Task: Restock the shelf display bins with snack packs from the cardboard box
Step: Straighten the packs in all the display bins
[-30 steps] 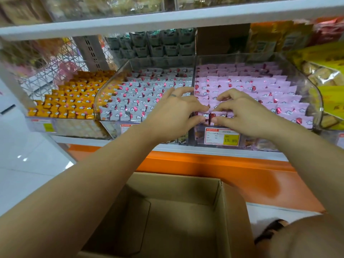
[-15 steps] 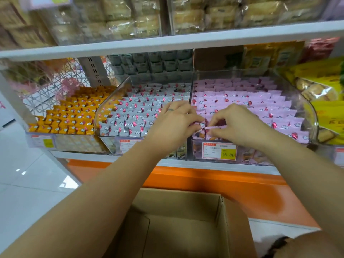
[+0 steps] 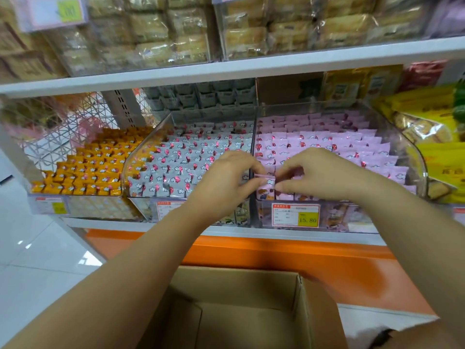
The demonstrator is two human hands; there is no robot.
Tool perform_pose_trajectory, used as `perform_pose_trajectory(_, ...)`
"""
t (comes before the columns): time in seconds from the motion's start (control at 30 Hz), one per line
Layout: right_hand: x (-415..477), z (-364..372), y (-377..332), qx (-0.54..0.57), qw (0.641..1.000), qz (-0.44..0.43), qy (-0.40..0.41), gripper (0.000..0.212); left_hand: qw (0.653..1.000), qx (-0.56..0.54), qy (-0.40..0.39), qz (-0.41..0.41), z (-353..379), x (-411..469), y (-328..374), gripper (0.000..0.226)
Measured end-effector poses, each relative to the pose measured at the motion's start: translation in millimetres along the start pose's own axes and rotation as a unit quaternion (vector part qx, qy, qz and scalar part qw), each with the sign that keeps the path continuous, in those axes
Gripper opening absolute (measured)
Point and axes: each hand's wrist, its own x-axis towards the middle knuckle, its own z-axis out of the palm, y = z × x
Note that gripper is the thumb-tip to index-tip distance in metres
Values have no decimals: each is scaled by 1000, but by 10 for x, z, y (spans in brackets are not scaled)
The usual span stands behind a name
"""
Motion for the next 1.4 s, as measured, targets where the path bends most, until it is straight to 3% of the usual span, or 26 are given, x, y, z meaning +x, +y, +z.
perform_pose_trajectory(0.1,33,86,-38,59,996,-19,61,48,998,-49,15,-24,38,31,16,5)
perform_pose_trajectory(0.23,98,132,-75,36,998,-37,35,25,994,-93,23,-49,60,5,26,5)
perform_pose_trajectory(0.5,-3,169,-164,-35,992,-76,94,23,997,-74,37,1,116,-154,12,3)
perform_pose_trajectory(0.7,90,259,-102,-37,997,-17,60,24,993,90,-4,72,153,-158,-135,35)
perform_pose_trajectory(0.87,116,348,-81,-2,995,-3,101,15,973,208,-4,104,115,-94,-168,36)
perform_pose_trajectory(0.97,109,303,-94,-72,992,-16,105,10,969,225,-19,101,141,-79,-159,39)
perform_pose_trajectory(1.07,87,211,-104,-123,992,-15,27,11,969,217,-31,112,145,-139,-148,39)
perform_pose_trajectory(1.13,80,178,-99,-113,994,-16,-4,10,969,209,-42,123,109,-133,-174,38)
perform_pose_trajectory(1.23,92,188,-79,-91,995,-7,24,7,972,194,-55,121,71,-82,-222,33)
perform_pose_trajectory(1.33,100,196,-90,-106,989,-2,100,29,992,119,-3,50,54,-49,-191,31)
perform_pose_trajectory(1.4,104,218,-116,-133,989,14,65,56,998,52,23,-26,62,-38,-147,39)
